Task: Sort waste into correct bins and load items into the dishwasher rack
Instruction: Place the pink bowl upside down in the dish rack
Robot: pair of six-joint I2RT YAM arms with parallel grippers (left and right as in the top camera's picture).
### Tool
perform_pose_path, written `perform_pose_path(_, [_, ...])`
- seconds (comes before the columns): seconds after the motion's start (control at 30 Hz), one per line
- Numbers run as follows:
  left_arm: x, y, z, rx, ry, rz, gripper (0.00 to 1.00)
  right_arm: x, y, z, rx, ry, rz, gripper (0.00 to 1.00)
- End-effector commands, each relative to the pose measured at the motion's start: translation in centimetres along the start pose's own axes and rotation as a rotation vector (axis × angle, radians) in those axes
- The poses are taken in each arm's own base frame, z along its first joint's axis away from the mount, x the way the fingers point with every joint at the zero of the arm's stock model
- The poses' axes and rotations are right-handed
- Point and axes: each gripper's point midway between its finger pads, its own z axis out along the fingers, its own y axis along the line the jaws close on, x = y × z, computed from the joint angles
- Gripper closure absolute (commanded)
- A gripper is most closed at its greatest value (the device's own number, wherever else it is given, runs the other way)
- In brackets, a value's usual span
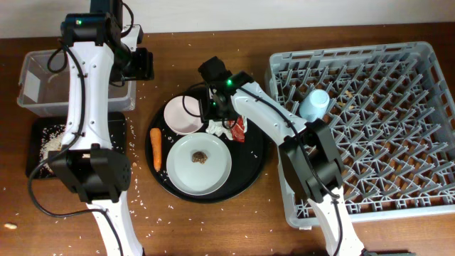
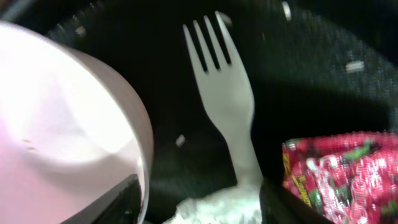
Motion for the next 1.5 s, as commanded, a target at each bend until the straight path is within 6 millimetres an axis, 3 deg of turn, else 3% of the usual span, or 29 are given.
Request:
perform_pose_path(0.0, [-0.3, 0.0, -1.7, -0.008, -0.041, -0.008, 0.33, -0.7, 2.2, -0.3, -0.033, -0.048, -0.034, 0.44])
perform_pose_path(0.2, [-0.3, 0.1, -1.7, -0.008, -0.041, -0.008, 0.33, -0.3, 2.3, 1.5, -0.020, -0.041, -0.045, 0.56])
perform_pose_path(0.33, [-0.3, 0.1, -1.7, -0.008, -0.041, -0.008, 0.33, -0.2, 2.2, 1.9, -0.019, -0.040, -0.045, 0.87])
perform_pose_path(0.47, [-0.3, 0.1, -1.7, -0.008, -0.041, -0.008, 0.33, -1.1, 2.0, 0.0, -0.027, -0.065, -0.034, 0.96])
perform_pose_path(0.5, [-0.3, 0.1, -1.7, -0.008, -0.041, -0.008, 0.33, -2.6, 1.4, -3.0, -0.006, -0.128, -0.029, 0.96])
perform_pose_path(0.57, [-0.3, 0.1, -1.7, -0.008, -0.041, -0.009, 0.33, -4.0, 0.9, -6.5, 0.012, -0.191, -0.058, 0.96])
perform_pose_path(0.6, [-0.3, 0.0, -1.7, -0.008, -0.042, -0.008, 0.33, -4.9, 0.1, -9.2, 0.048, -0.237, -0.069, 0.96])
perform_pose_path(0.63, [-0.3, 0.0, -1.7, -0.007, -0.045, -0.007, 0.33, -6.1, -2.1, -14.0, 0.150, -0.316, -0.078, 0.96])
perform_pose_path(0.7, [-0.5, 0.1, -1.7, -0.008, -0.049, -0.008, 0.33, -7.3, -6.3, -21.7, 0.341, -0.440, -0.061, 0.96])
perform_pose_path(0.77, [-0.8, 0.1, -1.7, -0.008, -0.064, -0.006, 0.33, -7.9, -12.4, -30.0, 0.648, -0.583, -0.020, 0.96])
perform_pose_path(0.83, [-1.3, 0.0, -1.7, -0.007, -0.082, -0.003, 0.33, -7.8, -18.2, -35.2, 0.966, -0.628, 0.029, 0.96])
perform_pose_path(0.87, [-1.4, 0.0, -1.7, -0.007, -0.086, -0.003, 0.33, -7.9, -20.4, -36.2, 1.074, -0.604, 0.026, 0.96])
perform_pose_path(0.97, [-1.4, 0.0, -1.7, -0.007, -0.087, -0.003, 0.33, -9.4, -25.1, -35.8, 1.191, -0.510, -0.035, 0.96])
perform_pose_path(1.07, [-1.5, -0.1, -1.7, -0.006, -0.093, -0.002, 0.33, -11.3, -29.1, -33.1, 1.283, -0.346, -0.196, 0.96])
perform_pose_path(1.13, [-1.6, -0.1, -1.7, -0.006, -0.093, -0.002, 0.33, -12.0, -30.4, -31.4, 1.329, -0.268, -0.272, 0.96])
perform_pose_path(1.27, [-1.6, -0.1, -1.7, -0.006, -0.096, -0.002, 0.33, -12.0, -31.4, -28.0, 1.352, -0.149, -0.347, 0.96])
perform_pose_path(1.33, [-1.7, -0.1, -1.8, -0.006, -0.101, -0.002, 0.33, -11.2, -31.4, -25.5, 1.336, -0.062, -0.395, 0.96])
perform_pose_path(1.47, [-1.8, -0.1, -1.8, -0.006, -0.106, -0.001, 0.33, -9.7, -31.4, -22.7, 1.307, -0.043, -0.361, 0.96])
